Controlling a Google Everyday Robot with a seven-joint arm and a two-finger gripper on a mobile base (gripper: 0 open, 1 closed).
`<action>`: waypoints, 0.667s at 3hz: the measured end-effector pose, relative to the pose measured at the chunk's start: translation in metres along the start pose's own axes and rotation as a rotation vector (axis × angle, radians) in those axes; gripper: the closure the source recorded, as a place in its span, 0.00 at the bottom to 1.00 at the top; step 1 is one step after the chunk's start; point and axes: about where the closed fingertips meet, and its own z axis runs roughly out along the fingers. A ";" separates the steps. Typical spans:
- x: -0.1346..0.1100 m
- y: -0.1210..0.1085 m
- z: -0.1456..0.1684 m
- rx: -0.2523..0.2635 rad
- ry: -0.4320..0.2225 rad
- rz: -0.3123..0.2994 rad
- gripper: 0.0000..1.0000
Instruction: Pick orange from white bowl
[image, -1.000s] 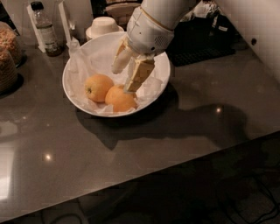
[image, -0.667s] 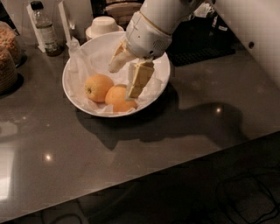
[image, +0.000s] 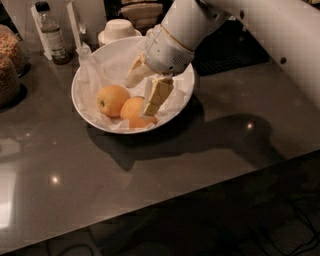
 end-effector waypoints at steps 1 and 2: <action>0.007 -0.011 0.006 0.021 -0.013 0.024 0.35; 0.012 -0.030 0.008 0.037 -0.009 0.022 0.34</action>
Offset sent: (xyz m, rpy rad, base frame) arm 0.0551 0.0100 -0.0055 0.0228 -0.0327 -0.0483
